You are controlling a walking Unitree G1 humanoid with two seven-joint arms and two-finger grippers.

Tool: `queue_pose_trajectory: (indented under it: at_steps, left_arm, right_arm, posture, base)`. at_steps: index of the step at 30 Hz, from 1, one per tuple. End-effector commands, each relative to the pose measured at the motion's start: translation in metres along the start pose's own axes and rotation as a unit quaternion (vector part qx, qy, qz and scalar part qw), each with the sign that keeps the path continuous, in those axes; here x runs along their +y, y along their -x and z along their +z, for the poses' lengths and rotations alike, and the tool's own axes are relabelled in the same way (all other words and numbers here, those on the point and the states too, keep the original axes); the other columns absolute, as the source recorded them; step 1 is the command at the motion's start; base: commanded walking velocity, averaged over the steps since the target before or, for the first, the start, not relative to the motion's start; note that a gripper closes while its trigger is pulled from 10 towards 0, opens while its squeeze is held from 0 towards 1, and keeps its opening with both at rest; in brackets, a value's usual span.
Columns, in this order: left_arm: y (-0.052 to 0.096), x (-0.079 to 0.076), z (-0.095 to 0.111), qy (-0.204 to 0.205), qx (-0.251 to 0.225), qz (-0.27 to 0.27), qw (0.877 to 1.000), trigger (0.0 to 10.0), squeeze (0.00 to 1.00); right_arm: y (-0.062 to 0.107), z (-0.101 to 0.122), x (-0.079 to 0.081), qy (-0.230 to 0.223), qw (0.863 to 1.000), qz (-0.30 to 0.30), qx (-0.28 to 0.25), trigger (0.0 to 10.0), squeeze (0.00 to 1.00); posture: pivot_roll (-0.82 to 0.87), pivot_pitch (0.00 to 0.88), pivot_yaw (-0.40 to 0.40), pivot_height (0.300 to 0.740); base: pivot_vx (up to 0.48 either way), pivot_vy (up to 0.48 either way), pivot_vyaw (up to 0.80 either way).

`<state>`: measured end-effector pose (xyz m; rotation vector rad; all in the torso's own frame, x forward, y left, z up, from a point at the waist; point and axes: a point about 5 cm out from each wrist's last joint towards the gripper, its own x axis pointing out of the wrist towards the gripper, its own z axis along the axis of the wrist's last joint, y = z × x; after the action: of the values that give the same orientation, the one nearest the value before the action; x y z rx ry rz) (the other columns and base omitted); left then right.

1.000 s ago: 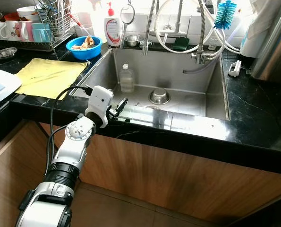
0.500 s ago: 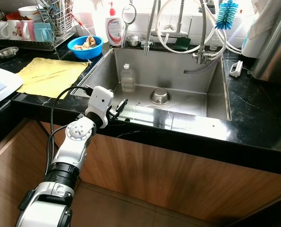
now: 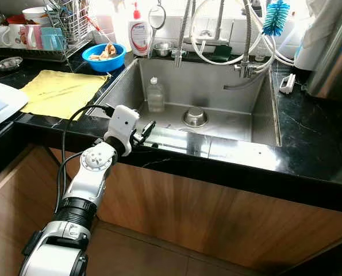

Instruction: Kitchen organization

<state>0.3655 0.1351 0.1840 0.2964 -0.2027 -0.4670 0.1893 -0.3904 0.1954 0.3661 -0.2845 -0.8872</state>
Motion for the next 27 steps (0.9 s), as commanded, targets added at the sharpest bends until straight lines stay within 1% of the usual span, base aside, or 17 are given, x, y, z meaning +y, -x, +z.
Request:
queue_pose_trajectory:
  at_steps: [1, 2, 3, 4, 5, 6, 7, 8, 9, 13, 14, 15, 16, 27]
  left_arm:
    - [-0.0039, 0.0008, 0.0048, -0.007, -0.007, -0.002, 1.000, 10.0, 0.00]
    - [-0.0038, 0.0008, 0.0048, -0.007, -0.007, -0.002, 1.000, 10.0, 0.00]
    - [-0.0038, 0.0008, 0.0049, -0.007, -0.007, -0.002, 1.000, 10.0, 0.00]
    - [-0.0038, 0.0008, 0.0049, -0.008, -0.007, -0.002, 1.000, 10.0, 0.00]
    - [-0.0038, 0.0007, 0.0049, -0.008, -0.007, -0.002, 1.000, 10.0, 0.00]
    - [-0.0038, 0.0007, 0.0049, -0.008, -0.007, -0.002, 1.000, 10.0, 0.00]
    - [-0.0038, 0.0007, 0.0049, -0.008, -0.007, -0.002, 1.000, 10.0, 0.00]
    - [-0.0037, 0.0006, 0.0048, -0.008, -0.007, -0.002, 1.000, 10.0, 0.00]
    - [-0.0038, 0.0006, 0.0048, -0.008, -0.006, -0.002, 1.000, 10.0, 0.00]
    - [-0.0039, 0.0005, 0.0048, -0.008, -0.006, -0.002, 1.000, 10.0, 0.00]
    - [-0.0039, 0.0005, 0.0048, -0.008, -0.006, -0.002, 1.000, 10.0, 0.00]
    - [-0.0039, 0.0004, 0.0048, -0.008, -0.006, -0.002, 1.000, 10.0, 0.00]
    - [-0.0040, 0.0005, 0.0048, -0.009, -0.006, -0.002, 1.000, 10.0, 0.00]
    - [-0.0042, 0.0004, 0.0046, -0.008, -0.006, -0.001, 1.000, 10.0, 0.00]
  right_arm:
    - [-0.0013, 0.0012, -0.0003, 0.009, 1.000, -0.002, 0.004, 6.7, 0.00]
    - [-0.0012, 0.0005, -0.0010, 0.013, 1.000, -0.004, 0.006, 3.7, 0.00]
    - [-0.0012, 0.0000, -0.0015, 0.016, 1.000, -0.006, 0.008, 3.4, 0.00]
    - [-0.0012, -0.0002, -0.0015, 0.016, 1.000, -0.006, 0.008, 3.4, 0.00]
    - [-0.0012, -0.0005, -0.0014, 0.015, 1.000, -0.006, 0.008, 3.5, 0.00]
    - [-0.0012, -0.0007, -0.0012, 0.015, 1.000, -0.006, 0.008, 4.0, 0.00]
    - [-0.0012, -0.0007, -0.0012, 0.015, 1.000, -0.006, 0.008, 4.0, 0.00]
    - [-0.0012, -0.0010, -0.0008, 0.015, 1.000, -0.006, 0.009, 6.2, 0.00]
    - [-0.0014, -0.0010, -0.0005, 0.016, 1.000, -0.006, 0.009, 10.0, 0.00]
    - [-0.0022, -0.0013, 0.0000, 0.018, 1.000, -0.006, 0.010, 10.0, 0.00]
    - [-0.0023, -0.0014, 0.0003, 0.019, 1.000, -0.006, 0.010, 3.4, 0.00]
    - [-0.0024, -0.0015, 0.0006, 0.020, 1.000, -0.006, 0.011, 3.4, 0.00]
    - [-0.0025, -0.0017, 0.0009, 0.022, 1.000, -0.006, 0.011, 0.0, 0.00]
    - [-0.0031, 0.0014, 0.0069, 0.019, 1.000, 0.004, 0.006, 0.0, 0.00]
  posture:
    - [-0.01, 0.031, 0.037, 0.740]
    - [-0.01, 0.030, 0.037, 0.740]
    - [-0.01, 0.030, 0.037, 0.740]
    - [-0.01, 0.031, 0.037, 0.740]
    - [-0.01, 0.031, 0.037, 0.740]
    - [-0.01, 0.031, 0.037, 0.740]
    - [-0.01, 0.031, 0.037, 0.740]
    - [-0.01, 0.031, 0.037, 0.740]
    - [-0.01, 0.030, 0.037, 0.740]
    - [-0.01, 0.029, 0.037, 0.740]
    - [-0.01, 0.028, 0.036, 0.740]
    - [-0.01, 0.028, 0.036, 0.740]
    - [-0.01, 0.029, 0.036, 0.740]
    - [-0.01, 0.025, 0.033, 0.740]
  base:
    - [0.000, 0.000, 0.00]
    - [0.000, 0.000, 0.00]
    - [0.000, 0.000, 0.00]
    - [0.000, 0.000, 0.00]
    - [0.000, 0.000, 0.00]
    - [0.000, 0.000, 0.00]
    - [0.000, 0.000, 0.00]
    - [0.000, 0.000, 0.00]
    - [0.000, 0.000, 0.00]
    - [0.000, 0.000, 0.00]
    - [0.000, 0.000, 0.00]
    - [0.000, 0.000, 0.00]
    - [0.000, 0.000, 0.00]
    - [0.000, 0.000, 0.00]
